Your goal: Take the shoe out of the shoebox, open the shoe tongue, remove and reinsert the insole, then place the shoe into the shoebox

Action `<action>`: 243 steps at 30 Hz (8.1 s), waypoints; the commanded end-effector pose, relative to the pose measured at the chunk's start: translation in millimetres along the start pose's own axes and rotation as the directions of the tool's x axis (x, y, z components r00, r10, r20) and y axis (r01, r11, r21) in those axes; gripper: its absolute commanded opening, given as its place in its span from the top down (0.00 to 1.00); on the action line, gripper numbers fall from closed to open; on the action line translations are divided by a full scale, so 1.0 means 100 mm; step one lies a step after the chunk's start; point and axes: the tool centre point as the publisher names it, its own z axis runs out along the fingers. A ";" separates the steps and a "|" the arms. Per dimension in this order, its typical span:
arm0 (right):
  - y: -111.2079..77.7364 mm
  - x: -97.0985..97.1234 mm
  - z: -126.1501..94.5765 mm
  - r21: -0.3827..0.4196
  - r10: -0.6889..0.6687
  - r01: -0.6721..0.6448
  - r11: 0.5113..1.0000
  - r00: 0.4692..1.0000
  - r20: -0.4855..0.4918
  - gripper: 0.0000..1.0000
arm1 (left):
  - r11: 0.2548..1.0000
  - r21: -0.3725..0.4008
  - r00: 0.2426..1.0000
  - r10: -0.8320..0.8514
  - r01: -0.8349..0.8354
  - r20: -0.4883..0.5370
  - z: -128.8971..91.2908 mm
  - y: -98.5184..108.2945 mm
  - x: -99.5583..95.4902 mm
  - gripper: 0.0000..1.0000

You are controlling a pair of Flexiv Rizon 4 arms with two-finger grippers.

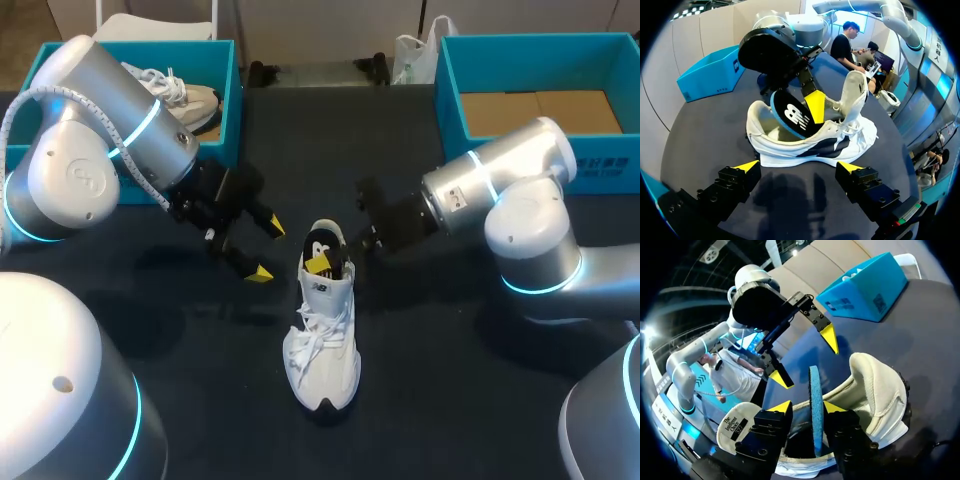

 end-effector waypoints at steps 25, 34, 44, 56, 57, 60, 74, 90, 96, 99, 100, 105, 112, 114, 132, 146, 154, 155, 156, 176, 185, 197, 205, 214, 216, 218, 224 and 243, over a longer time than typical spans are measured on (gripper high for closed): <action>0.38 0.04 -0.22 0.053 -0.090 0.087 0.995 0.994 0.058 0.59 | 1.000 -0.003 1.000 0.000 0.000 0.000 -0.01 0.00 0.00 0.00; 0.56 0.00 -0.36 0.053 -0.148 0.144 0.988 0.985 0.085 0.58 | 1.000 -0.003 1.000 0.000 0.000 0.000 -0.01 0.00 0.00 0.00; 0.72 0.08 -0.63 0.001 -0.208 0.210 0.978 0.970 0.126 0.55 | 1.000 -0.003 1.000 0.000 0.000 0.000 -0.01 0.00 0.00 0.00; 0.63 0.15 -0.99 -0.200 -0.158 0.197 0.960 0.968 0.196 0.61 | 1.000 -0.003 1.000 0.000 0.000 0.000 -0.01 0.00 0.00 0.00; 0.62 0.15 -1.00 -0.205 -0.150 0.191 0.960 0.968 0.200 0.61 | 1.000 -0.003 1.000 0.000 0.000 0.000 -0.01 0.00 0.00 0.00; 0.52 0.14 -1.14 -0.229 -0.084 0.144 0.963 0.964 0.253 0.76 | 1.000 -0.003 1.000 0.000 0.000 0.000 -0.01 0.00 0.00 0.00; 0.40 0.16 -1.32 -0.180 0.108 -0.023 0.983 0.869 0.483 1.00 | 0.999 -0.041 1.000 0.008 -0.008 -0.002 -0.62 -0.10 -0.12 0.00; 0.54 0.15 -1.31 -0.100 0.220 -0.208 0.973 0.706 0.673 1.00 | 0.995 -0.076 0.994 0.064 -0.058 0.087 -1.04 -0.13 -0.24 0.00; 0.61 0.15 -1.32 -0.091 0.277 -0.297 0.951 0.680 0.679 1.00 | 0.995 -0.069 0.992 0.078 -0.072 0.101 -1.13 -0.13 -0.25 0.00; 0.66 0.15 -1.33 -0.069 0.304 -0.352 0.933 0.671 0.676 1.00 | 0.995 -0.066 0.992 0.078 -0.072 0.101 -1.14 -0.13 -0.25 0.00; 0.68 0.15 -1.33 -0.070 0.307 -0.356 0.932 0.673 0.673 1.00 | 0.995 -0.066 0.992 0.078 -0.072 0.099 -1.14 -0.12 -0.25 0.00; 0.73 0.16 -1.37 -0.055 0.339 -0.408 0.911 0.668 0.662 1.00 | 0.994 -0.069 0.992 0.086 -0.080 0.089 -1.14 -0.10 -0.24 0.00; 0.76 0.16 -1.38 -0.046 0.386 -0.476 0.878 0.649 0.655 1.00 | 0.993 -0.081 0.985 0.101 -0.090 0.137 -1.27 -0.07 -0.25 0.00; 0.76 0.16 -1.38 -0.053 0.390 -0.471 0.881 0.656 0.646 1.00 | 0.994 -0.076 0.985 0.090 -0.079 0.148 -1.31 -0.06 -0.28 0.00; 0.76 0.13 -1.36 -0.053 0.386 -0.464 0.884 0.663 0.642 1.00 | 0.998 -0.069 0.972 0.004 0.012 0.236 -1.71 0.06 -0.59 0.00; 0.68 0.09 -1.24 -0.220 0.441 -0.444 0.869 0.489 0.753 1.00 | 0.994 -0.028 0.957 -0.096 0.108 0.272 -2.01 0.17 -0.71 0.00; 0.67 0.06 -1.08 -0.266 0.460 -0.469 0.842 0.366 0.809 1.00 | 0.993 0.018 0.982 -0.121 0.120 0.142 -2.10 0.23 -0.81 0.00; 0.67 0.05 -1.05 -0.265 0.459 -0.474 0.840 0.360 0.812 1.00 | 0.993 0.018 0.984 -0.121 0.119 0.134 -2.11 0.23 -0.81 0.00; 0.66 0.05 -1.03 -0.269 0.461 -0.478 0.836 0.348 0.816 1.00 | 0.993 0.018 0.985 -0.119 0.117 0.124 -2.11 0.23 -0.81 0.00; 0.50 0.12 -0.70 -0.251 0.462 -0.566 0.785 0.267 0.845 1.00 | 0.992 0.022 0.986 -0.122 0.121 0.110 -2.14 0.24 -0.82 0.00; 0.42 0.12 -0.49 -0.253 0.460 -0.574 0.779 0.249 0.852 1.00 | 0.992 0.022 0.986 -0.122 0.121 0.110 -2.14 0.24 -0.82 0.00; 0.15 0.01 -0.30 -0.275 0.455 -0.556 0.785 0.216 0.864 1.00 | 0.992 0.022 0.986 -0.122 0.121 0.110 -2.14 0.24 -0.82 0.00; 0.00 -0.01 -0.22 -0.248 0.451 -0.583 0.773 0.232 0.862 1.00 | 0.992 0.022 0.986 -0.122 0.121 0.110 -2.14 0.24 -0.82 0.00; -0.23 -0.05 -0.14 -0.214 0.452 -0.618 0.757 0.259 0.853 1.00 | 0.992 0.022 0.986 -0.122 0.121 0.110 -2.14 0.24 -0.82 0.00; -0.26 -0.06 -0.11 -0.205 0.449 -0.622 0.755 0.264 0.853 1.00 | 0.992 0.022 0.986 -0.122 0.121 0.110 -2.14 0.24 -0.82 0.00; -0.28 -0.09 -0.08 -0.201 0.447 -0.625 0.755 0.265 0.854 1.00 | 0.992 0.022 0.986 -0.122 0.121 0.110 -2.14 0.24 -0.82 0.00; -0.32 -0.22 0.00 -0.185 0.447 -0.633 0.752 0.283 0.849 1.00 | 0.992 0.022 0.986 -0.122 0.121 0.110 -2.14 0.24 -0.82 0.00; -0.16 -0.23 -0.13 -0.189 0.417 -0.603 0.775 0.264 0.870 1.00 | 0.992 0.022 0.986 -0.122 0.121 0.110 -2.14 0.24 -0.82 0.00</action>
